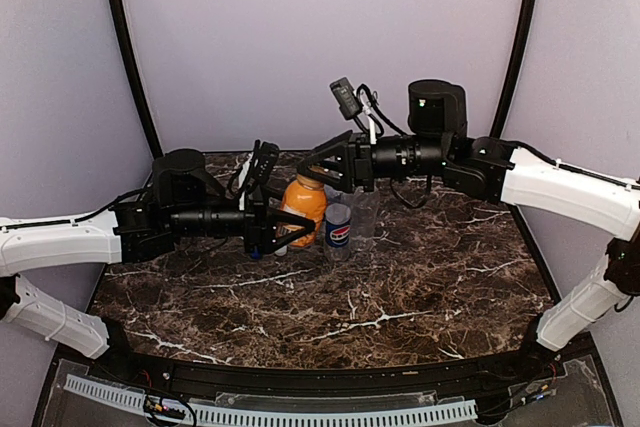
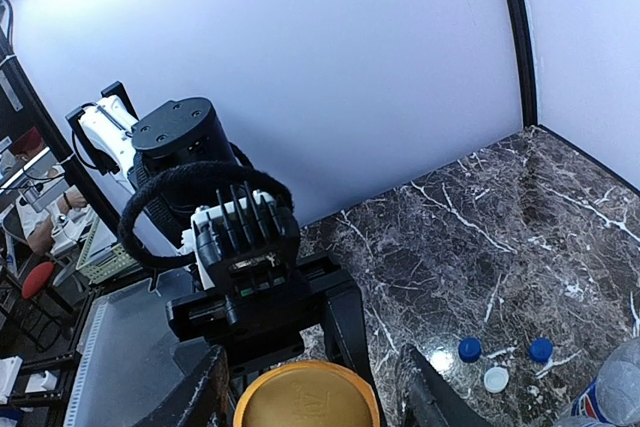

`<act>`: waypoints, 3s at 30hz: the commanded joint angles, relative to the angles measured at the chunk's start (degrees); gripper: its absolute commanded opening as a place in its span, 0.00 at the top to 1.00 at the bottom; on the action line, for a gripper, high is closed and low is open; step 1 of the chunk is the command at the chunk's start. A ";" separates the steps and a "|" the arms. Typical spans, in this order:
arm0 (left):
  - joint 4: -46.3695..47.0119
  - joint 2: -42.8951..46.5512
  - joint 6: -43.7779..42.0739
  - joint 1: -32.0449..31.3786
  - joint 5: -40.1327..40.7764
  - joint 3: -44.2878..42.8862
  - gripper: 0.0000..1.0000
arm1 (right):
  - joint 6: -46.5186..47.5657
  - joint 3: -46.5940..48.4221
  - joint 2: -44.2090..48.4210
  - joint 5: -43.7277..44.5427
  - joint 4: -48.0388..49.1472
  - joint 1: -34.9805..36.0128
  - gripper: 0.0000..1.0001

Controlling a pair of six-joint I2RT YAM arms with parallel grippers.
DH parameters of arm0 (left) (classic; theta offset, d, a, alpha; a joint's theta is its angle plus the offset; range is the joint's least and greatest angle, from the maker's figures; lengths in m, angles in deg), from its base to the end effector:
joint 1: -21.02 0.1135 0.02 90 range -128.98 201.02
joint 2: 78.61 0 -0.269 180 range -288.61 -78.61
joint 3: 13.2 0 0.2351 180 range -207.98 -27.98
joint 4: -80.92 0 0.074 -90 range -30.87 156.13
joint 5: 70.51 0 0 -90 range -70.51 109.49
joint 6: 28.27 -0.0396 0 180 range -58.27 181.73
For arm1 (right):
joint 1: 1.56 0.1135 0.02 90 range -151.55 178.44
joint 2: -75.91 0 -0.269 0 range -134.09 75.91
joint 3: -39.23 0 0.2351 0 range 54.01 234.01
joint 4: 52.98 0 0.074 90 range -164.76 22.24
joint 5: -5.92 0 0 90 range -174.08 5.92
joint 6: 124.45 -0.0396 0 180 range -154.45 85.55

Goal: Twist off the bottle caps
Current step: Pass from the right arm to the left, then unscrew the bottle cap from the plastic bottle.

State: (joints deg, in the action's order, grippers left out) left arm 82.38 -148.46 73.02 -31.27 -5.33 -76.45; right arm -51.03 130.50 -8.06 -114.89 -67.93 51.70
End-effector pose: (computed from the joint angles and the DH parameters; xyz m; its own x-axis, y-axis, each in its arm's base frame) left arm 0.1522 -0.2241 0.3292 -0.2444 0.0256 -0.9693 0.9442 0.2339 -0.2319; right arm 0.1823 0.2782 0.3965 -0.3594 -0.0717 -0.9304 -0.9280 0.1330 0.3482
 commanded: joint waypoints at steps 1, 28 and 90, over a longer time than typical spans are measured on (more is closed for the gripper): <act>1.68 0.58 0.12 -0.08 -0.85 0.40 0.79 | 0.10 -0.47 0.24 -0.39 2.01 0.27 0.46; 4.90 2.33 1.46 -0.03 0.69 2.43 0.82 | -0.17 -1.84 -0.94 -4.68 4.56 -0.72 0.87; 6.07 3.79 0.88 -0.03 2.36 4.07 0.88 | -2.67 2.91 -2.74 -3.92 -0.55 1.06 0.75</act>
State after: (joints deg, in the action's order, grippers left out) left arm 87.81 -145.35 75.62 -31.27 -2.55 -71.16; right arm -52.54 132.09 -10.24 -117.27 -71.42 52.29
